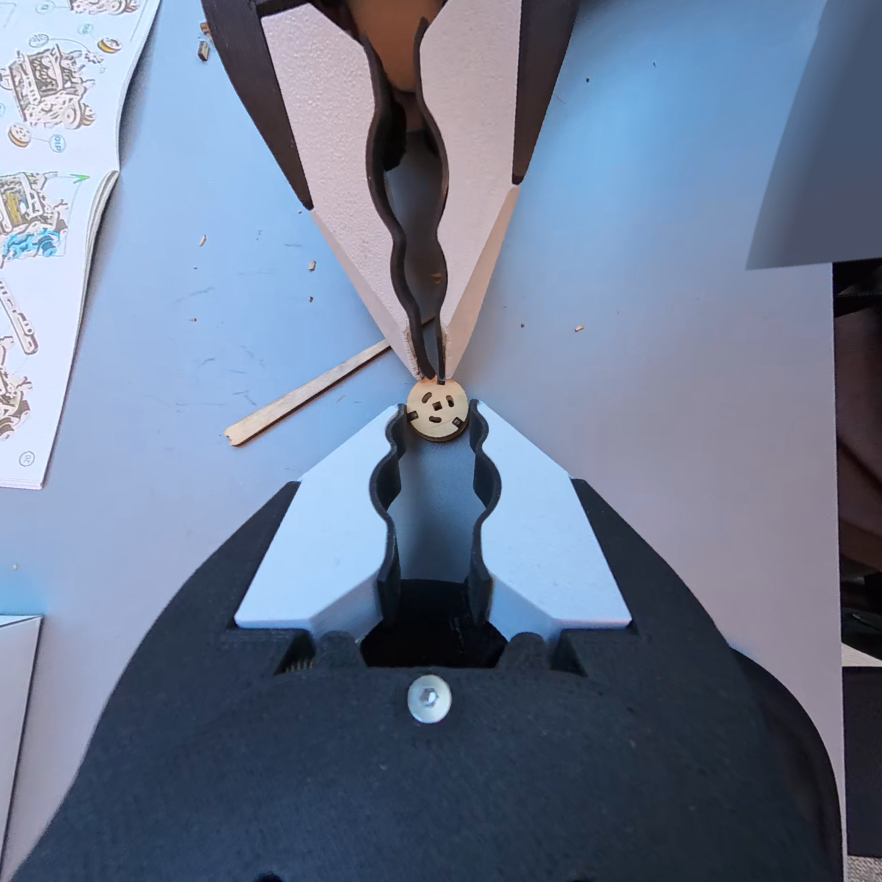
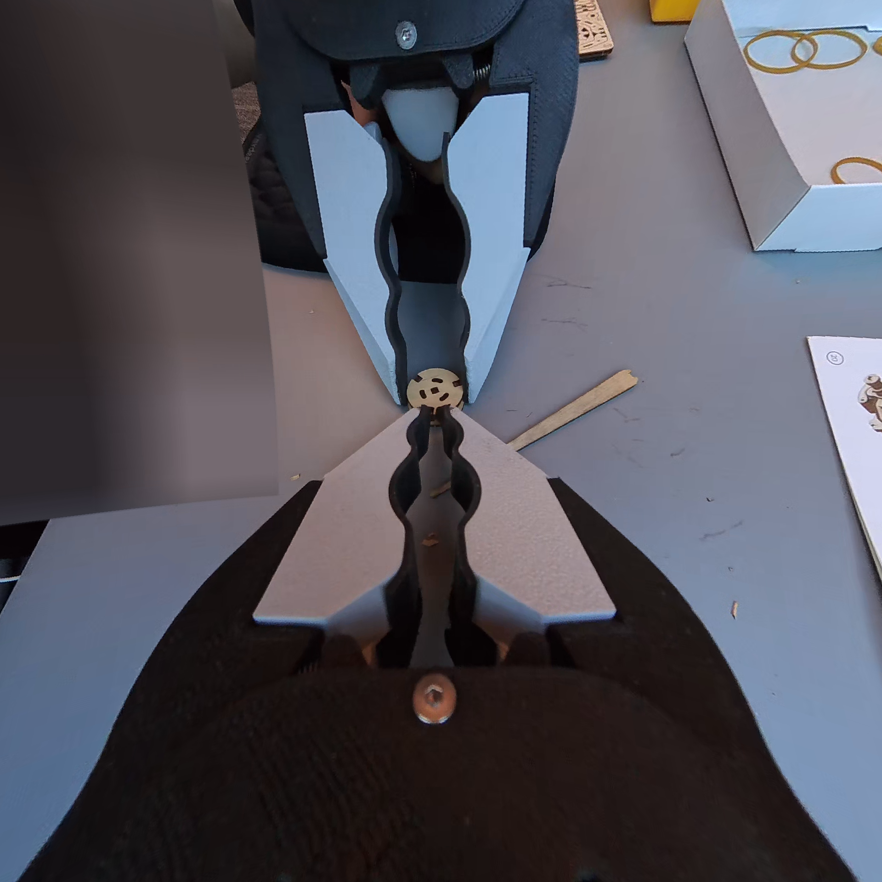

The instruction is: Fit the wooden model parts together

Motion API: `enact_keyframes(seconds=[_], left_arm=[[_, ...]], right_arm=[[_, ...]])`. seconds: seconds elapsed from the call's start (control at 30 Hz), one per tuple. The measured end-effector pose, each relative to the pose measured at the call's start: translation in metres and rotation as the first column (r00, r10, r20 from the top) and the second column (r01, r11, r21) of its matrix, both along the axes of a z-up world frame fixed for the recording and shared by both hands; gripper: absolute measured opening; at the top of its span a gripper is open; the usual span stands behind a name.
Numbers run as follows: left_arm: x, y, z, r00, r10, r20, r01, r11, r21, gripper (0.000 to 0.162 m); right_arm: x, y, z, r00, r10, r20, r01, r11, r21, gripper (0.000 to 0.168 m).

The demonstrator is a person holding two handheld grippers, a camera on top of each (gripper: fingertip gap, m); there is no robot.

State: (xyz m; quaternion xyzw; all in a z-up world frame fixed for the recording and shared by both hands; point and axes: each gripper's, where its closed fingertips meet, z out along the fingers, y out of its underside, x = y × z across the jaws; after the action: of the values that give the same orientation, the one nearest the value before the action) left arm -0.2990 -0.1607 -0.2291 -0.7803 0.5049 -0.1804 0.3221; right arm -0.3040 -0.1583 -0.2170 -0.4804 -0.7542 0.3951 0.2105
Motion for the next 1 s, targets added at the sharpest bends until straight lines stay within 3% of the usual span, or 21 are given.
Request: enact_keyframes(seconds=[0.3,1.0], left_arm=[[0.0001,0.0,0.0,1.0,0.001,0.007,-0.001,1.0,0.006,0.024],[0.0004,-0.0001,-0.0001,1.0,0.001,0.011,-0.001,1.0,0.01,0.024]], right_arm=[[0.0031,0.0016,0.0023,1.0,-0.012,-0.003,0.012,0.999,-0.041,0.007],[0.0011,-0.0022,-0.0024,1.0,-0.028,0.008,0.028,0.997,0.066,0.005]])
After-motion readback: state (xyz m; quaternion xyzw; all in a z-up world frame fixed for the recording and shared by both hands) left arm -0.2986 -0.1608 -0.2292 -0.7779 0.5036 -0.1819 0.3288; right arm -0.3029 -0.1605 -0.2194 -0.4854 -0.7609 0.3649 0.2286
